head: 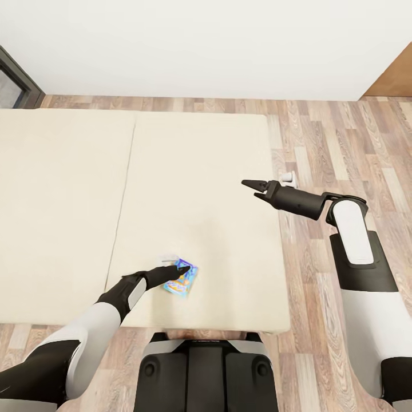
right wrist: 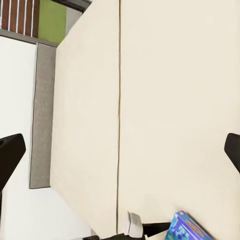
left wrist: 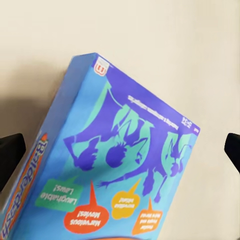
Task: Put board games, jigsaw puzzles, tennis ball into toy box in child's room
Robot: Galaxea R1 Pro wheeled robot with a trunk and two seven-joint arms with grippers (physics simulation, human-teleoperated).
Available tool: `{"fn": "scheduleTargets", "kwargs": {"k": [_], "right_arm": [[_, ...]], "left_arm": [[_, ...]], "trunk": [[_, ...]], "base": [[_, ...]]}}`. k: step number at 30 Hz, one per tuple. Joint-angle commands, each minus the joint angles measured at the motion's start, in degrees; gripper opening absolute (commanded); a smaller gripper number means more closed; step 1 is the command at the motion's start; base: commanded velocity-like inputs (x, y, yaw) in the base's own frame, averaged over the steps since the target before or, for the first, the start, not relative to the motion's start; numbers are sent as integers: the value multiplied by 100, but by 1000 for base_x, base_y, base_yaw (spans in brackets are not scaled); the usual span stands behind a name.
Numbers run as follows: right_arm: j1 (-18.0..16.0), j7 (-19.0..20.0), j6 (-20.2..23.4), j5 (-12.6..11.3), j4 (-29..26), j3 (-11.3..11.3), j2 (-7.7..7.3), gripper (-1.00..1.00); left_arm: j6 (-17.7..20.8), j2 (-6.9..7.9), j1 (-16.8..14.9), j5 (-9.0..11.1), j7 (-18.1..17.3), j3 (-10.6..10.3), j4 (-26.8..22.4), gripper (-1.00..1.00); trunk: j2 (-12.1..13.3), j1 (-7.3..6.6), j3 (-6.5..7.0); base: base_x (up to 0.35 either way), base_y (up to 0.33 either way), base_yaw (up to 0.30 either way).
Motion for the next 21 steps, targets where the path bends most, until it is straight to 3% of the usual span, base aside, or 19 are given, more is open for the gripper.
{"fn": "scheduleTargets", "kwargs": {"k": [1, 21], "right_arm": [[-3, 29, 14, 32, 0, 7, -3, 100], [2, 28, 14, 32, 0, 20, 0, 100]], "left_arm": [[60, -5, -1, 32, -25, 44, -3, 100], [66, -5, -1, 32, -21, 44, -3, 100]], "trunk": [[-9, 3, -3], [-9, 3, 4]], "base": [[-15, -35, 0], [-16, -4, 0]]}}
